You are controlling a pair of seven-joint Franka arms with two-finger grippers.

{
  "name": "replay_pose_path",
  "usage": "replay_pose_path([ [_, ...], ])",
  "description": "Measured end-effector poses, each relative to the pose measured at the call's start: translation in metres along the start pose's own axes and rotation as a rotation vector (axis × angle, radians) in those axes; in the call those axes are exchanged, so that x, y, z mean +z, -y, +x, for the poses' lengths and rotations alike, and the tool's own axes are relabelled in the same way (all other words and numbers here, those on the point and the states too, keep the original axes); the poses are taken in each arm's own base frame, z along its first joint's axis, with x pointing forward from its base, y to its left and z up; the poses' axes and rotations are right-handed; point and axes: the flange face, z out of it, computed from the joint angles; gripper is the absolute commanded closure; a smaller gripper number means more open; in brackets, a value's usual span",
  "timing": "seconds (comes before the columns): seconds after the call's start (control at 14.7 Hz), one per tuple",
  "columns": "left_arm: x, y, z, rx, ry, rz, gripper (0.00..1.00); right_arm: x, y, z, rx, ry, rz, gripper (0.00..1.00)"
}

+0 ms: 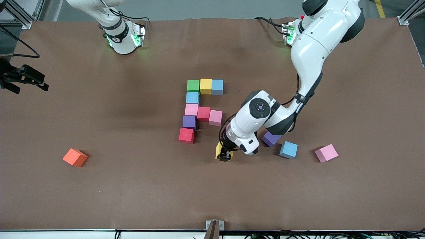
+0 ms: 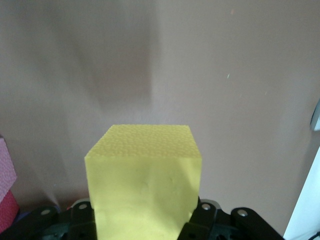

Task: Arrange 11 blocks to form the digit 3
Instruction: 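Carry the yellow cube to the red cube at the column base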

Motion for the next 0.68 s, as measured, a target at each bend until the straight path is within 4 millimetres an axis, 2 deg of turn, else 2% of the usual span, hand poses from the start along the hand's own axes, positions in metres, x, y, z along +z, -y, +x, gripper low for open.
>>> replay_pose_path([
  [0.2, 0.022, 0.026, -0.028, 0.052, 0.013, 0.03, 0.99, -0.003, -0.001, -0.005, 0.004, 0.038, 0.001, 0.0],
  [0.34, 0.037, 0.042, -0.039, 0.088, 0.015, 0.054, 0.99, -0.017, -0.005, -0.007, 0.015, 0.024, -0.002, 0.0],
  [0.48, 0.051, 0.055, -0.045, 0.156, 0.018, 0.077, 0.99, -0.026, -0.008, -0.008, 0.02, 0.01, -0.005, 0.0],
  [0.68, 0.064, 0.065, -0.047, 0.212, 0.021, 0.094, 0.98, -0.027, -0.008, -0.008, 0.02, 0.01, -0.005, 0.0],
])
